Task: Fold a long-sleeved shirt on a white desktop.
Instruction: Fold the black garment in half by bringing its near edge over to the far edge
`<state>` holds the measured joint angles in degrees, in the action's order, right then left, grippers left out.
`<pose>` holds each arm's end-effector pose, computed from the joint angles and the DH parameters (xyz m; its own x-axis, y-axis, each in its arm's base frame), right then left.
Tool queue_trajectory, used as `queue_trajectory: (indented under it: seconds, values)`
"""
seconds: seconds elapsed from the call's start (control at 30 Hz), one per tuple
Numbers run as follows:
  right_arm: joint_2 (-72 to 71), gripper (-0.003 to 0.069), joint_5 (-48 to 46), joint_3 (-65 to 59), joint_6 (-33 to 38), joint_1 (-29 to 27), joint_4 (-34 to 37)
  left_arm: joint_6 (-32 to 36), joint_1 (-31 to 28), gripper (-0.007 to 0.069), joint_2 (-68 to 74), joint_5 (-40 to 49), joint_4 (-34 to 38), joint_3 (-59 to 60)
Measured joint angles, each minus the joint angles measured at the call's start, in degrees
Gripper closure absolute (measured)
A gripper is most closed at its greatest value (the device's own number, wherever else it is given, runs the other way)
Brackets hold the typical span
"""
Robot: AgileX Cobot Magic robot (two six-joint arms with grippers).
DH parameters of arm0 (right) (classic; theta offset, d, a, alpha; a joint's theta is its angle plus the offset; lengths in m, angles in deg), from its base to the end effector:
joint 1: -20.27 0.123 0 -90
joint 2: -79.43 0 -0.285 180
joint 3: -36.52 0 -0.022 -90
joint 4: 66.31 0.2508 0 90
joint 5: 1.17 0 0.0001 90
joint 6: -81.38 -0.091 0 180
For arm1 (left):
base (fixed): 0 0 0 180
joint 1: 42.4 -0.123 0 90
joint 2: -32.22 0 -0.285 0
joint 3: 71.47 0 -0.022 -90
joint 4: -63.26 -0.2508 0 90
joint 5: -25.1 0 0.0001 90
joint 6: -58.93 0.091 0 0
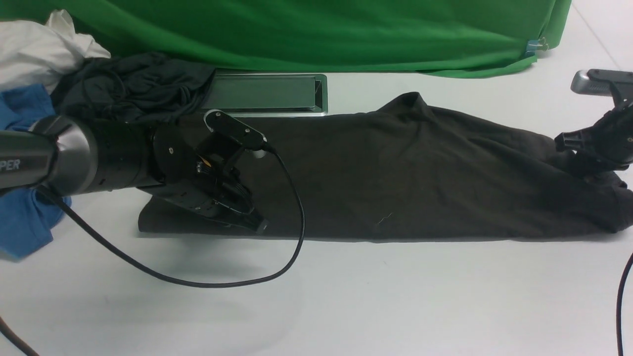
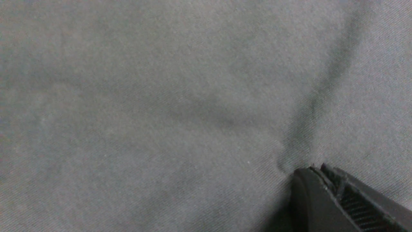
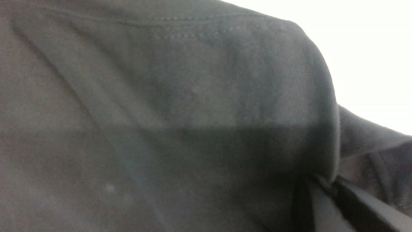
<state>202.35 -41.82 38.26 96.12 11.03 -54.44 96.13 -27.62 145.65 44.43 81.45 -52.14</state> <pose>0.4064 -0.0537 0.1658 -0.9414 0.0538 -0.3329 0.0235 0.9953 0.0944 0.3417 -0.0999 0.1510 -0.6932 0.5343 -0.4838 0.5731 0.8156 0.0795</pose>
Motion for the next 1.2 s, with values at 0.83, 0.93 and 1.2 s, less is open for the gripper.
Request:
queue_trajectory:
  seconds: [0.83, 0.93, 1.2]
  values:
    - [-1.2, 0.0634, 10.0, 0.0, 4.5, 0.0, -6.1, -0.5, 0.0, 0.0606, 0.0, 0.4, -1.2, 0.0]
    - [-1.2, 0.0595, 10.8, 0.0, 4.6, 0.0, -6.2, -0.5, 0.0, 0.0606, 0.0, 0.5, -1.3, -0.1]
    - [-3.3, 0.0160, 8.2, 0.0, 0.7, -1.2, -7.1, -0.6, 0.0, 0.0606, 0.0, 0.7, -1.4, -0.1]
